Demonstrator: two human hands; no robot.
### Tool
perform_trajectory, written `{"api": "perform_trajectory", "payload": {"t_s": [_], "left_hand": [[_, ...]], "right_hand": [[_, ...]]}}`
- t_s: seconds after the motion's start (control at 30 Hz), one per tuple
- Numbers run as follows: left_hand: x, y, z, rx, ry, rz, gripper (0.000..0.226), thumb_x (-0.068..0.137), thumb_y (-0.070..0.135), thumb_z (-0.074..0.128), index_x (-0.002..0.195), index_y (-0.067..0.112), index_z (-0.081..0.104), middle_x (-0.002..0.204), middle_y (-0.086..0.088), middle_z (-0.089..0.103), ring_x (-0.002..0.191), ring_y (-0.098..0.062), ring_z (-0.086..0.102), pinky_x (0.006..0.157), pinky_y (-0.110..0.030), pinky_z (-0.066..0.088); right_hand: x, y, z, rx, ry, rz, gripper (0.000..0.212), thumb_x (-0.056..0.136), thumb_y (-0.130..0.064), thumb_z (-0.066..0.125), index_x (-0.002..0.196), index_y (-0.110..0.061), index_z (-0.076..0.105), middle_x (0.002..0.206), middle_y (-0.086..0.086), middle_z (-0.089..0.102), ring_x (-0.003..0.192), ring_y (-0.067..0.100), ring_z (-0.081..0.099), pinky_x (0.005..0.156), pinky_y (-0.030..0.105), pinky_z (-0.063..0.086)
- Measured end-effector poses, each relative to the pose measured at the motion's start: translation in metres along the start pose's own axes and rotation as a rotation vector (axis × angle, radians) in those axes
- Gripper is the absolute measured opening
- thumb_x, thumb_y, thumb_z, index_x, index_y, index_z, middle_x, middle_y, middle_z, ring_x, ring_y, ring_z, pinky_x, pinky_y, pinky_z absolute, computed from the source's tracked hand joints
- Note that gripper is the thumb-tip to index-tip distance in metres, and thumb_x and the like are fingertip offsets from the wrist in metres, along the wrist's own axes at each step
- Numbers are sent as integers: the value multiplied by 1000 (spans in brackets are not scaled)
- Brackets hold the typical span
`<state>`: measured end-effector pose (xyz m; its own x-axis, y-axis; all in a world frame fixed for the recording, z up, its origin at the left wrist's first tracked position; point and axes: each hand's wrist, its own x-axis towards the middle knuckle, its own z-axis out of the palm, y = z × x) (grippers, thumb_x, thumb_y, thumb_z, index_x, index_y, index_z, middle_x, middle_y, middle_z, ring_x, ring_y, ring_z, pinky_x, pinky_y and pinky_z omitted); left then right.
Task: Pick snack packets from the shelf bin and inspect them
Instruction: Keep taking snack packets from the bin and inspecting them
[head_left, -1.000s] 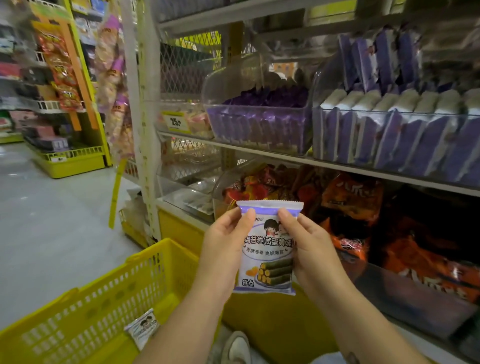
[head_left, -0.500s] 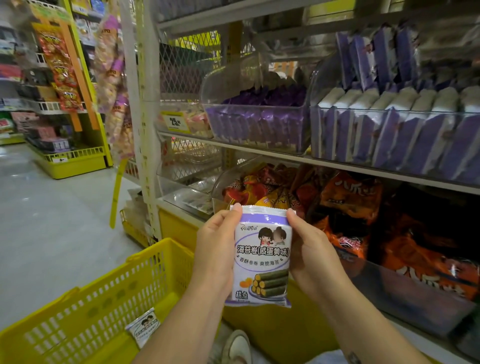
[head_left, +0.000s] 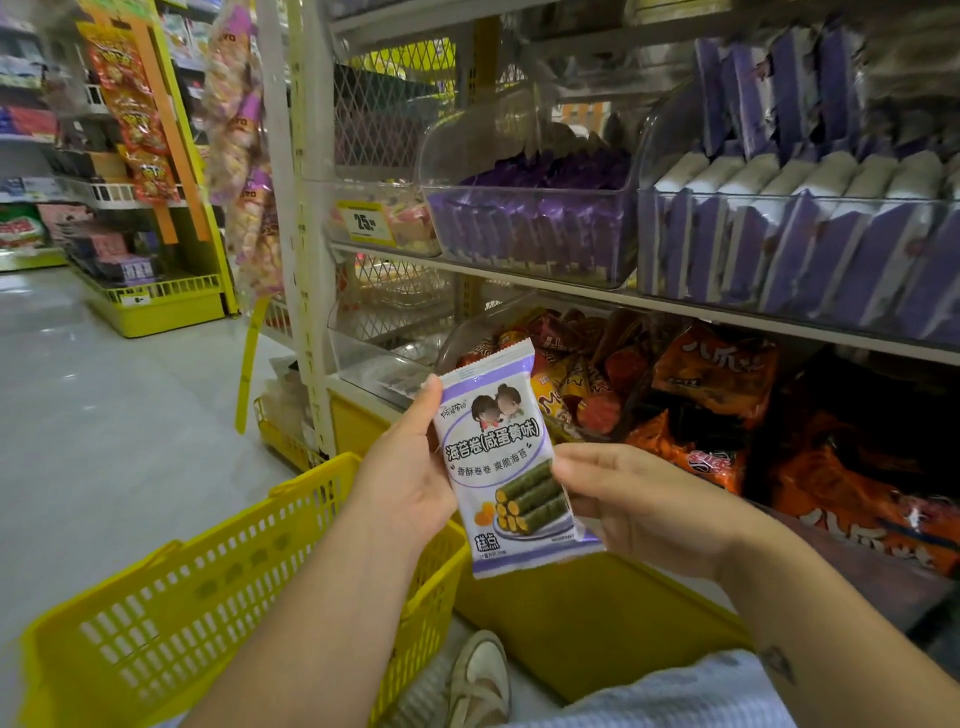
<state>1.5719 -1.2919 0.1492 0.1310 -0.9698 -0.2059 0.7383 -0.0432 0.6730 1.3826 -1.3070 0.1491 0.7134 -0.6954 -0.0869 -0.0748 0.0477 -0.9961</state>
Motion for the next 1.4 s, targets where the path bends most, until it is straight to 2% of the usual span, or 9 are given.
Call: {"api": "perform_trajectory", "payload": {"t_s": [0.13,0.27,0.53,0.63,0.73,0.83,0.9,1.2,1.4], "left_hand": [[5,-1,-1,-9,-40,5,33,95,33,55,110,5,66,104,-17,74,95,-29,72,66,-45,59],[7,3,-11,267,-202,-40,43,87,30,60,123,8,63,121,-18,67,115,-34,63,91,-55,52],[-3,4,-16,396,-419,-190,39,80,9,63,118,9,60,108,-16,72,90,-24,73,64,-30,60],[-6,-1,-11,549,-311,-30,45,87,7,62,129,21,52,110,-6,73,89,-15,73,66,-32,60],[-4,-13,-6,756,-240,229,69,93,27,59,151,37,23,129,16,58,102,1,64,90,-33,50],[-7,-25,2,587,-424,172,74,82,46,57,148,41,25,135,11,55,112,-2,60,92,-28,49],[-6,-28,2,465,-458,143,70,84,40,55,149,28,31,129,-6,61,103,-12,66,76,-26,55],[-4,-13,-10,237,-569,20,47,91,10,51,137,18,48,129,-15,63,114,-32,63,82,-39,58],[5,-15,-15,559,-379,194,67,96,-3,49,148,36,32,121,-1,69,110,-19,66,85,-40,58]], "right_hand": [[0,0,0,-103,81,-7,40,89,-22,59,122,-1,60,127,24,61,114,46,51,106,45,36],[0,2,-1,47,102,-23,37,88,-25,58,116,-2,65,122,19,65,116,32,61,96,40,50],[4,3,-8,291,163,-57,30,81,-29,62,100,-10,76,109,15,72,91,17,72,72,26,59],[6,5,-5,229,221,-117,30,83,-27,60,102,-8,74,109,17,72,92,20,71,76,29,59],[11,7,6,4,424,-259,31,78,-31,63,104,-16,71,103,10,74,95,23,70,81,33,59],[15,6,20,-169,441,-384,34,78,-37,62,111,-30,67,105,-3,74,97,12,69,80,25,56],[17,8,24,-211,384,-388,38,84,-38,56,121,-31,64,117,-6,70,108,10,66,86,26,54],[22,11,4,55,484,-320,40,93,-13,59,121,-39,50,104,-18,72,95,8,70,63,19,56],[15,10,1,-88,465,-398,47,86,-7,67,120,-38,57,110,-9,71,99,9,69,71,22,57]]}}
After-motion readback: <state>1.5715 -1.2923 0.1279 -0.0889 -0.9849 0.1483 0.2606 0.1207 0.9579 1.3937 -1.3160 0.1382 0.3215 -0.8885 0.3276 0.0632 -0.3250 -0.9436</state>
